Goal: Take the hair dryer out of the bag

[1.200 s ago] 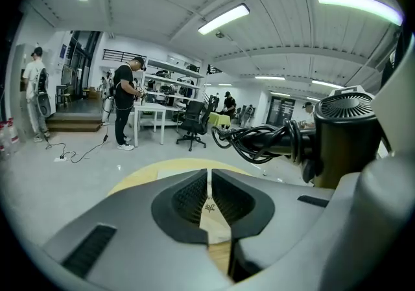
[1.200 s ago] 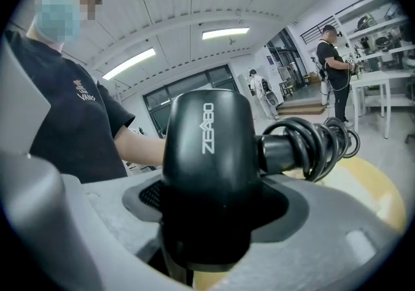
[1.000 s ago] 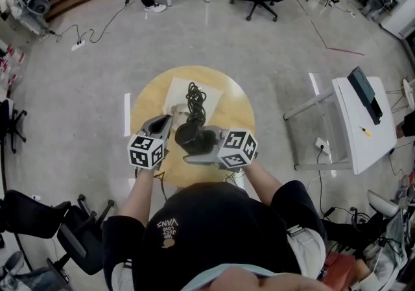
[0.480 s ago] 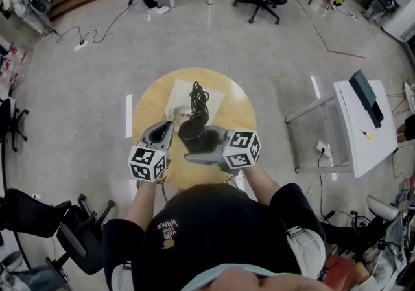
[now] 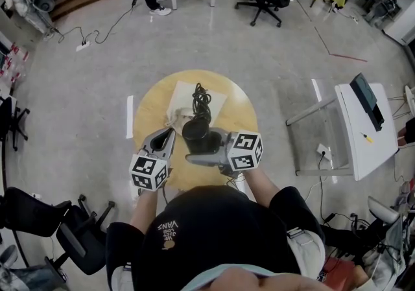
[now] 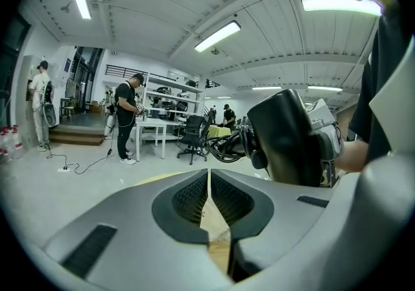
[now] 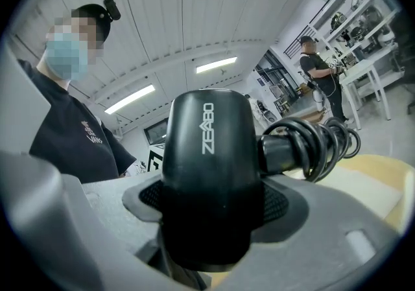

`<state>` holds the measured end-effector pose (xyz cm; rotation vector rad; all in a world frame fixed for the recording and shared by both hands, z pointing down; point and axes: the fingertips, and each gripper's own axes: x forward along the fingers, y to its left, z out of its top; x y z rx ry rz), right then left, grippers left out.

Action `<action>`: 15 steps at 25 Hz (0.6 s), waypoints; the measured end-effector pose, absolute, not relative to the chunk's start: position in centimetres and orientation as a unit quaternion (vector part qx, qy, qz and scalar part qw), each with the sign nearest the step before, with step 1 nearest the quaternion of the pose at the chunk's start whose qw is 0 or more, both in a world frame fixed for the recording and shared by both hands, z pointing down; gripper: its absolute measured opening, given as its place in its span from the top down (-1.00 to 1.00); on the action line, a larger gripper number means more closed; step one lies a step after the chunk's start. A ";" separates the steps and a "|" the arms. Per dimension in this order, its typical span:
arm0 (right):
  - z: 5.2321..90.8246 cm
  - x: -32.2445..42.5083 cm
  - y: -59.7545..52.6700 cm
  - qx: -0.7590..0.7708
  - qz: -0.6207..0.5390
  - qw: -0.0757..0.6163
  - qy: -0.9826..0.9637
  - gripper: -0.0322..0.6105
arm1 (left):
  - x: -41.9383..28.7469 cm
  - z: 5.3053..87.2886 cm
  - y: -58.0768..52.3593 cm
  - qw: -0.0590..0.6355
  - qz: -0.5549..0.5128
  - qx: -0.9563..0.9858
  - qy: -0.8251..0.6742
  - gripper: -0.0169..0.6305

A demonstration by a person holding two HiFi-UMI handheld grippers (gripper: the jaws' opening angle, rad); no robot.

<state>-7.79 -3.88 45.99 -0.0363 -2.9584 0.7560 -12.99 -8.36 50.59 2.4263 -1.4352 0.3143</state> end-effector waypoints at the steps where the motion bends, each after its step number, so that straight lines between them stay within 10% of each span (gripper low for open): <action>1: 45.8 -7.7 -3.9 -0.014 0.251 0.037 -0.967 -0.19 | -12.9 50.5 -8.2 0.152 0.108 0.845 -0.501 0.87; 15: 44.8 -7.4 -3.8 -0.011 0.280 -0.013 -0.960 -0.19 | -12.5 50.3 -6.1 0.176 0.075 0.835 -0.516 0.87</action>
